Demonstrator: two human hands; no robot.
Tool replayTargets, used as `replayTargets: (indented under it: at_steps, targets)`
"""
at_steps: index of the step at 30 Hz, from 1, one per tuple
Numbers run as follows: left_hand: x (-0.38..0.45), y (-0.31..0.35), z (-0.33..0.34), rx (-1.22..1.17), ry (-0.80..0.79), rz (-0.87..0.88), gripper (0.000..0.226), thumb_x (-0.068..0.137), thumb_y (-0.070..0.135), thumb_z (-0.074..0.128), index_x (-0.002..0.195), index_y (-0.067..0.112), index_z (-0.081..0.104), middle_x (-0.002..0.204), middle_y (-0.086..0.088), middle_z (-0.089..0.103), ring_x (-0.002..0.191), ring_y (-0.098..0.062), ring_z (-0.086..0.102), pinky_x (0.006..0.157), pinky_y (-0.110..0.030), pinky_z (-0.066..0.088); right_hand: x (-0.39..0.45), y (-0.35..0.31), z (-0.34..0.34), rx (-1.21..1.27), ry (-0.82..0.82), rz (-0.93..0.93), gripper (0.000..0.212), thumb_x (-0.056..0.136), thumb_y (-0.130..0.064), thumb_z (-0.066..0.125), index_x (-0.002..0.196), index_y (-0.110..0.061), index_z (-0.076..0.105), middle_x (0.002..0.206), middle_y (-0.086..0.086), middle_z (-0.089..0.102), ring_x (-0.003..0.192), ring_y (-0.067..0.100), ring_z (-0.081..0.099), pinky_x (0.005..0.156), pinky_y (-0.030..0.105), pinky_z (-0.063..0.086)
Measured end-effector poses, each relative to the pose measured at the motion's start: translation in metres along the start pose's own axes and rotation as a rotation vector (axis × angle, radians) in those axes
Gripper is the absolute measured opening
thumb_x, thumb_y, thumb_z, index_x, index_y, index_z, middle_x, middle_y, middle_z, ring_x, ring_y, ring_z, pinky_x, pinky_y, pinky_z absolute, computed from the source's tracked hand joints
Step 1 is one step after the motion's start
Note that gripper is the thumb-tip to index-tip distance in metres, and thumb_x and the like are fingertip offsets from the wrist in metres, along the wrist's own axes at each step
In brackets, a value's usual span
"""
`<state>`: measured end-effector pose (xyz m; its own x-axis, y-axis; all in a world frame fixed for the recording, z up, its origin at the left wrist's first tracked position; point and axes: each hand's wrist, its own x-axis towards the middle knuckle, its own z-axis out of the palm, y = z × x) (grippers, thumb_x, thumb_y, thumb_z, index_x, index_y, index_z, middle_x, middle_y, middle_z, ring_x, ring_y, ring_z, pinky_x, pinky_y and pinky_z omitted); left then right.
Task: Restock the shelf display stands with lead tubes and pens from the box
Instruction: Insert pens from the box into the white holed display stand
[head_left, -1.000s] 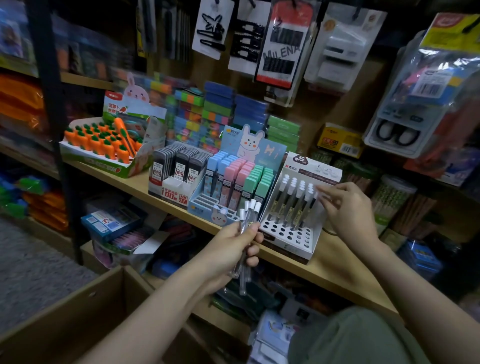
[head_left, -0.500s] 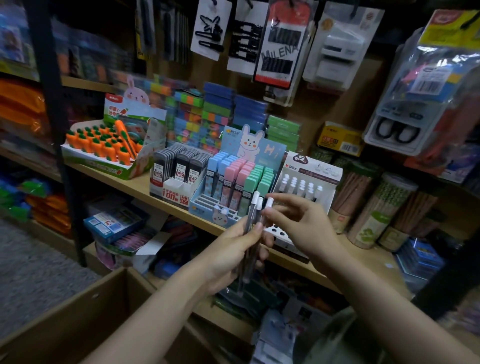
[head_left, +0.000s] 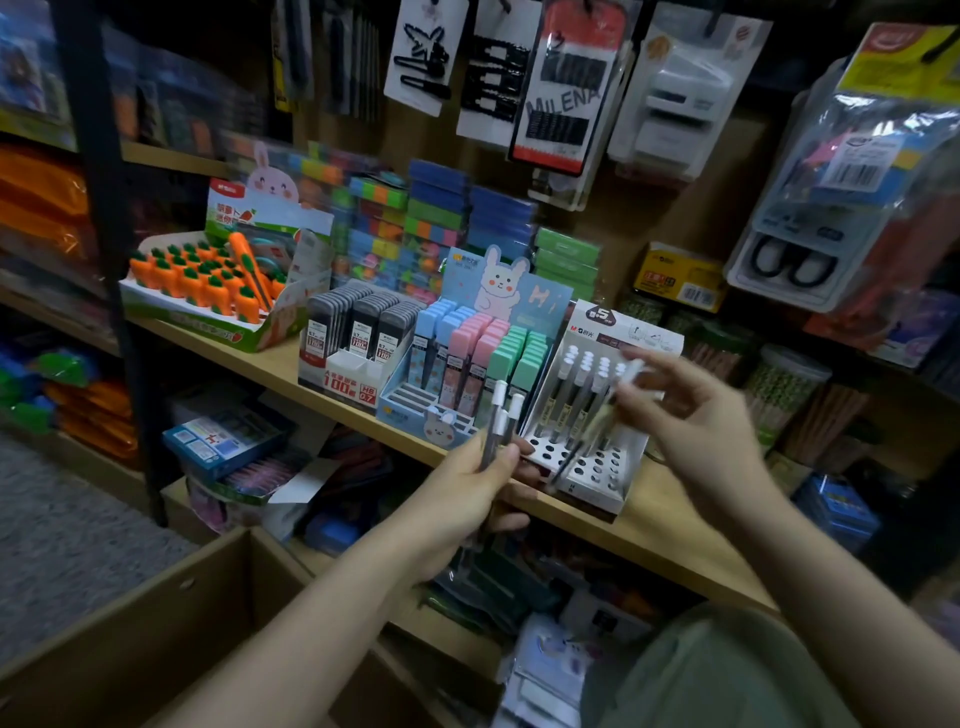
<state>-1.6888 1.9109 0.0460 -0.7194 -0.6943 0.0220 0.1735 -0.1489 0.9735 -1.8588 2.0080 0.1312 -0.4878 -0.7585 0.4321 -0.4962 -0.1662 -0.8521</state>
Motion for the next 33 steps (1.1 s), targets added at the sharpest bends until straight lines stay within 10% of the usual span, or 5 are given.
replayTargets:
  at_steps: [4,14,33]
  targets:
    - [0.002,-0.006,-0.012,0.048,0.051,-0.017,0.022,0.101,0.035,0.043,0.116,0.031,0.058,0.07,0.006,0.052,0.05,-0.005,0.042,0.046,-0.018,0.039,0.017,0.01,-0.029,-0.374,0.18,-0.205,0.031,0.088,-0.01,0.069,0.113,-0.027,0.065,0.088,-0.008,0.068,0.081,0.002,0.067,0.07,0.01,0.052]
    - [0.001,-0.005,-0.007,0.011,0.074,-0.083,0.035,0.099,0.0,0.042,0.126,0.018,0.055,0.092,-0.005,0.061,0.068,-0.011,0.047,0.058,-0.022,0.043,0.021,0.046,-0.016,-0.425,0.21,-0.281,0.031,0.086,-0.012,0.071,0.106,-0.034,0.061,0.089,-0.022,0.065,0.083,-0.013,0.062,0.072,-0.001,0.043]
    - [-0.001,-0.01,-0.005,0.053,0.005,0.004,0.022,0.102,0.019,0.044,0.118,0.029,0.056,0.09,0.003,0.072,0.065,-0.009,0.053,0.061,-0.025,0.047,0.033,0.053,-0.006,-0.541,0.21,-0.182,0.027,0.085,-0.01,0.071,0.108,-0.023,0.068,0.1,-0.011,0.062,0.082,-0.011,0.058,0.07,0.004,0.045]
